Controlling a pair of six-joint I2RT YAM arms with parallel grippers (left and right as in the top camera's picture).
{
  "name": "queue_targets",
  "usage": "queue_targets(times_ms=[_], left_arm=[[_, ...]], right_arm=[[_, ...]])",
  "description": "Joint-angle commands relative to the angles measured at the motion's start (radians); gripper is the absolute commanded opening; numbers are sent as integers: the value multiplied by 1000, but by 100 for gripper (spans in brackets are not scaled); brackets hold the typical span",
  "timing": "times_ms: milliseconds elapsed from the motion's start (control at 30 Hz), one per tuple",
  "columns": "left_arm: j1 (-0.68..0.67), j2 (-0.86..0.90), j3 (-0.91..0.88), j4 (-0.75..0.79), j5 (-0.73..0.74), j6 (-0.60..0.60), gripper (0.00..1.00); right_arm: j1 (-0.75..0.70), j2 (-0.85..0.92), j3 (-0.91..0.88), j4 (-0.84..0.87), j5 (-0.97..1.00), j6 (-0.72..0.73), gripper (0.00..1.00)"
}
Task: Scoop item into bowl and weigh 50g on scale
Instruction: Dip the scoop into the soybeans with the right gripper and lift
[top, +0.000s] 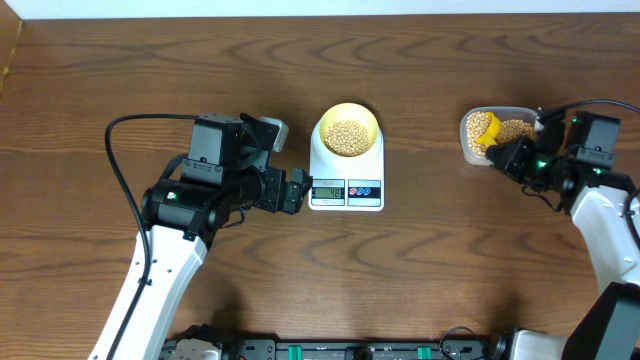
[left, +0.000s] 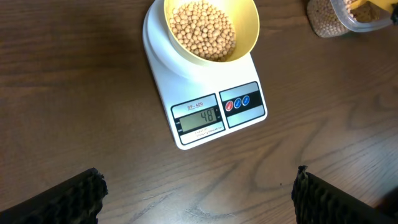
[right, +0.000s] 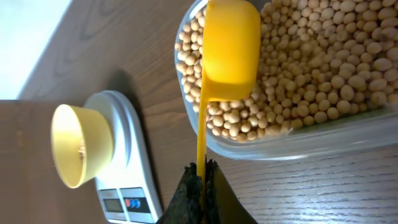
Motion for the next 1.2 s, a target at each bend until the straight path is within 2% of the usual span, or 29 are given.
queue_targets(times_ms=[0, 400, 600, 733, 1167], left_arm=[[3, 0, 1, 0, -6, 10, 98], [3, 0, 1, 0, -6, 10, 98], [3, 0, 1, 0, -6, 10, 98], [3, 0, 1, 0, -6, 10, 98], [3, 0, 1, 1, -6, 10, 98]], right_arm=[[-40, 7, -2, -3, -116, 18, 1], [-193, 7, -2, -65, -264, 39, 1], [-301, 7, -2, -66, -452, 39, 1], [-351, 7, -2, -104, -500, 39, 1], [-360, 7, -2, -154, -531, 23, 1]])
